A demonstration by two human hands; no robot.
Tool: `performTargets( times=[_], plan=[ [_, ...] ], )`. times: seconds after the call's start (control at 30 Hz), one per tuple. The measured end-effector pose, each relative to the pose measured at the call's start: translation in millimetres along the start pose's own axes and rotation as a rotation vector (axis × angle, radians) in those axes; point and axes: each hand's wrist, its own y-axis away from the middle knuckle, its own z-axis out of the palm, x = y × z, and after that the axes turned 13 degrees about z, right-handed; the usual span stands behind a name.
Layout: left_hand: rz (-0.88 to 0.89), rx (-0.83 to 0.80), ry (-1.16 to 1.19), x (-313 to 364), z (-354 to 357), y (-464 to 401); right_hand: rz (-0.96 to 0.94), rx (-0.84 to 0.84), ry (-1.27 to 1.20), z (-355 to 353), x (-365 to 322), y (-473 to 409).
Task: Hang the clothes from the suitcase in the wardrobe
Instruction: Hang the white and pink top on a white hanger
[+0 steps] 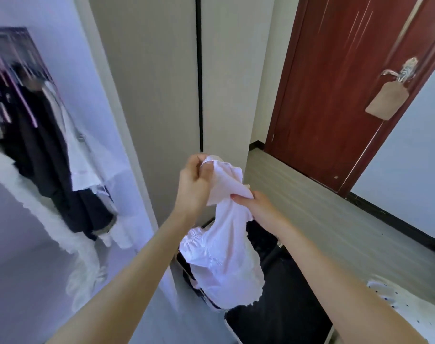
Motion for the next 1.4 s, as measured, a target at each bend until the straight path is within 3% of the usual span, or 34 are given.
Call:
performTargets(
  times=[0.2, 0.47, 0.67, 0.83, 1.0, 1.1, 1.23, 1.4],
  plan=[
    [0.173, 0.138, -0.072, 39.3, -75.7, 49.2, 0.012, -0.123, 0.12, 68.0, -29.9, 49.3],
    [-0.008, 0.485, -0.23, 44.9, -214.6, 78.9, 0.022, -0.343, 0.185, 196.8, -80.7, 52.3],
    [-0.174, 0.223, -0.065, 24.4, -309.5, 110.0, 0.041, -0.462, 0.107, 289.2, -133.1, 27.9],
    [-0.512, 0.017, -0.317, 4.8, -355.0, 125.6, 0.049, -0.564, 0.0, 356.0, -180.8, 3.1],
    [-0.527, 0.261, -0.573, -6.3, -405.6, 99.0, 0.009, -0.546, -0.009, 421.4, -218.4, -33.3],
    [-0.472, 0.434, -0.524, 2.0, -428.2, 83.0, 0.023, -0.536, 0.021, 448.2, -223.5, -54.1],
    [-0.375, 0.731, -0.39, 8.4, -472.0, 69.0, 0.03, -0.589, 0.295, 477.9, -213.8, -70.9],
    [-0.314, 0.905, -0.402, 3.9, -538.5, 47.6, 0.101, -0.661, 0.573, 510.7, -179.5, -92.3]
  ],
)
